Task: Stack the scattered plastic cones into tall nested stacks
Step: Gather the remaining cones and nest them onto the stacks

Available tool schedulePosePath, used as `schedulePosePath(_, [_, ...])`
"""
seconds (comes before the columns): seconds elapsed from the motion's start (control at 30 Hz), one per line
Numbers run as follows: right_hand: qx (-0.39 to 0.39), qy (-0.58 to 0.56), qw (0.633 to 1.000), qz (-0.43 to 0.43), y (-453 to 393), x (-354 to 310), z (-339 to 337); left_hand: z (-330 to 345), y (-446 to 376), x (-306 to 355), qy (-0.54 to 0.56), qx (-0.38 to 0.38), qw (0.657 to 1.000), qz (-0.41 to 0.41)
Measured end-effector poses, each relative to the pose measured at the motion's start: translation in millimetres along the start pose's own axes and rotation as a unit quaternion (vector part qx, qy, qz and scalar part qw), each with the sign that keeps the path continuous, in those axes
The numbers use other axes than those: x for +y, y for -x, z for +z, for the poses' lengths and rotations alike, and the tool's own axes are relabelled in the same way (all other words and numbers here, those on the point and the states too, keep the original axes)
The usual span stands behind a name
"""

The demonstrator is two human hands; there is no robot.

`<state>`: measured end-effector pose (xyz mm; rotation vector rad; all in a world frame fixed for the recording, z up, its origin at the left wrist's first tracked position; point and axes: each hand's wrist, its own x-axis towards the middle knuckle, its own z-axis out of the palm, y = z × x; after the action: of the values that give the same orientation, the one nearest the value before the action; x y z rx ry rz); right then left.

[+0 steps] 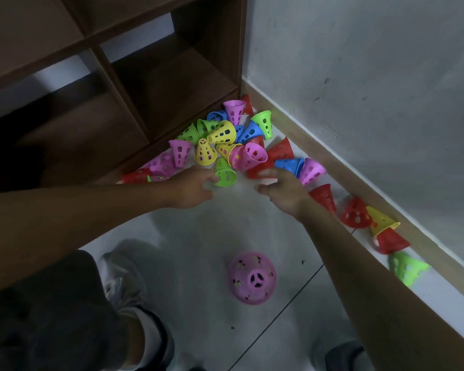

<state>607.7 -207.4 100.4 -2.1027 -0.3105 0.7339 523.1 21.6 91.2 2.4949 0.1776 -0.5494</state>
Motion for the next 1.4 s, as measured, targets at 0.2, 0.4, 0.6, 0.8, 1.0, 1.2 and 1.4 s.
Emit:
schedulePosePath(0.2, [-0.012,0.128,0.990,-0.054,-36,14,15,11,-30,-11,-0.049,-0.031,0.998,-0.002])
schedulePosePath(0.4, [-0.019,0.197,0.977,-0.079,-58,21,25,20,-52,-14,-0.059,-0.086,0.995,-0.007])
schedulePosePath(0.6, [-0.045,0.226,0.970,-0.078,-69,23,25,25,-57,-15,-0.057,-0.098,0.993,0.013])
schedulePosePath(0.8, [-0.042,0.211,0.976,-0.034,-71,26,30,29,-61,-17,-0.080,-0.102,0.991,0.030])
schedulePosePath(1.0, [-0.022,0.179,0.982,-0.055,-66,30,28,31,-63,-23,-0.093,-0.089,0.992,0.014])
schedulePosePath(1.2, [0.019,-0.044,0.997,0.054,-59,26,18,25,-61,-23,-0.113,-0.031,0.993,0.006])
schedulePosePath(1.4, [0.074,-0.164,0.980,0.087,-42,8,-7,8,-40,-7,-0.126,0.014,0.992,0.025])
